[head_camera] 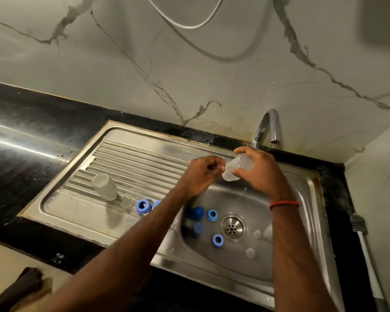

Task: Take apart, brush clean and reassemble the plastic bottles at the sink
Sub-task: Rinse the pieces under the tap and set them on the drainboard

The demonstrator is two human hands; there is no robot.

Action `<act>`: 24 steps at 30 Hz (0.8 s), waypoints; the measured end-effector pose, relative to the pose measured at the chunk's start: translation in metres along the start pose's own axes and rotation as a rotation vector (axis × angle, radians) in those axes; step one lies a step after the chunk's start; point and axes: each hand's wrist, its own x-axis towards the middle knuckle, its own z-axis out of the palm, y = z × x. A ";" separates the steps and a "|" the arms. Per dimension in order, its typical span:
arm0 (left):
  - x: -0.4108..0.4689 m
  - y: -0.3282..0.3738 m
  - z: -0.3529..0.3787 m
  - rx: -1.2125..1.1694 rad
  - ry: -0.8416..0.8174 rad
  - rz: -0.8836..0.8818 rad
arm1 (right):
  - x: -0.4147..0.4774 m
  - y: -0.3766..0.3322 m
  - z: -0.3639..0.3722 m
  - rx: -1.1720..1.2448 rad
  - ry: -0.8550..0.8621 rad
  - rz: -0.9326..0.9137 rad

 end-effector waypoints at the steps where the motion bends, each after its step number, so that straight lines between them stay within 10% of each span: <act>1: -0.001 -0.001 -0.009 0.003 0.015 0.003 | 0.004 -0.008 0.004 0.015 -0.005 -0.006; 24: -0.039 -0.133 -0.249 0.261 0.163 -0.039 | 0.086 -0.217 0.172 -0.042 -0.349 -0.175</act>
